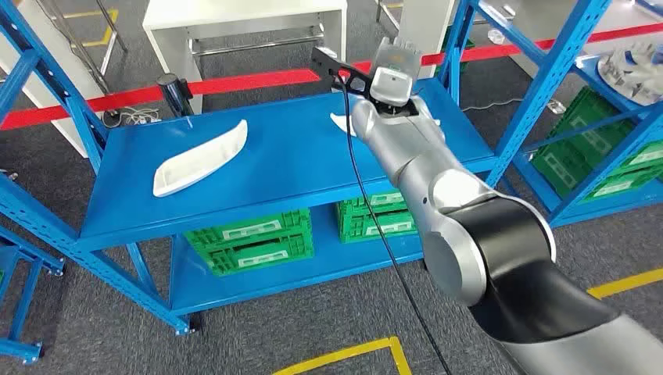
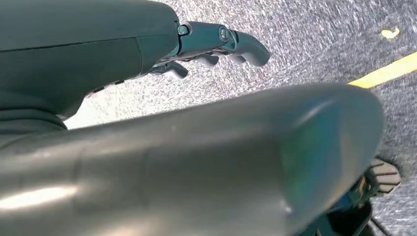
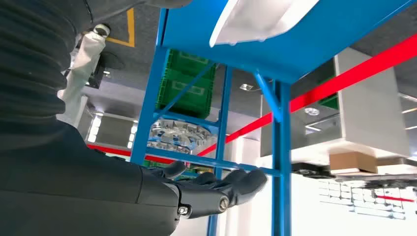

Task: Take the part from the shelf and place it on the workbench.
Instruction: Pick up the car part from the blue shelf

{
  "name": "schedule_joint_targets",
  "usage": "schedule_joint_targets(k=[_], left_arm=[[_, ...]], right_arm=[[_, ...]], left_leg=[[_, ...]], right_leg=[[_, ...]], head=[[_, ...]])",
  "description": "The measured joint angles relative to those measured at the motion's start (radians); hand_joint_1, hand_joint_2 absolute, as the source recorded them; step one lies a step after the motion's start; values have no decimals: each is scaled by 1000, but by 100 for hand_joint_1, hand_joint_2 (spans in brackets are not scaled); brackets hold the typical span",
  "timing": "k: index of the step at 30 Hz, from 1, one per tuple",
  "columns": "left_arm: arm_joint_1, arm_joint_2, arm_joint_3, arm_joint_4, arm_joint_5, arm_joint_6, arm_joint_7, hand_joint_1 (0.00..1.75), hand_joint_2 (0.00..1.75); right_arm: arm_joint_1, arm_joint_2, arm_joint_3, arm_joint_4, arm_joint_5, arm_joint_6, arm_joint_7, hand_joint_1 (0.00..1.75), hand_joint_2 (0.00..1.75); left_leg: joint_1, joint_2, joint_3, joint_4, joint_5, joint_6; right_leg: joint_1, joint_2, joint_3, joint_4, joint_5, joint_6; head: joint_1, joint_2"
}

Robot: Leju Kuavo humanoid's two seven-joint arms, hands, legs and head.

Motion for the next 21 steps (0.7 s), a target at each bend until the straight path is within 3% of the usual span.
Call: schedule_joint_targets(k=[8, 13, 15, 17, 19, 20, 21], left_arm=[[-5, 6, 0, 0, 0, 0, -2, 0, 0], [-6, 9, 0, -1, -3, 0, -9, 0, 0], [-5, 7, 0, -2, -3, 0, -9, 0, 0], [-6, 5, 0, -2, -3, 0, -8, 0, 0], [-6, 5, 0, -3, -2, 0, -8, 0, 0], [-5, 4, 0, -3, -2, 0, -7, 0, 0], [-4, 4, 0, -3, -1, 0, -7, 0, 0]], right_arm=[[0, 0, 0, 0, 0, 0, 0, 0, 175], [0, 0, 0, 0, 0, -3, -3, 0, 175], [0, -2, 0, -2, 0, -4, -4, 0, 175], [-4, -4, 0, -3, 0, -4, -5, 0, 175], [-4, -6, 0, -2, 0, -4, -6, 0, 175], [0, -7, 0, -2, 0, -3, -6, 0, 175], [3, -8, 0, -2, 0, -3, -6, 0, 175]], left_leg=[[-1, 5, 10, -14, -3, -2], [-5, 6, 5, -16, -7, 5], [4, 9, 21, -36, 7, -1], [14, 13, 38, -56, 20, -6], [16, 14, 39, -57, 21, -6], [17, 14, 39, -55, 19, -8], [18, 14, 39, -52, 14, -10]], right_leg=[[0, 6, 2, 0, -5, -10], [-3, 5, 6, -4, -4, -4], [2, 4, 6, -1, -7, 2], [4, 3, -22, 58, -40, 10], [-2, 1, -86, 185, -93, 22], [-7, 1, -116, 240, -108, 28], [-11, 0, -131, 261, -104, 33]], head=[[-1, 0], [-1, 0], [0, 0], [3, 0], [6, 0], [6, 0], [6, 0]])
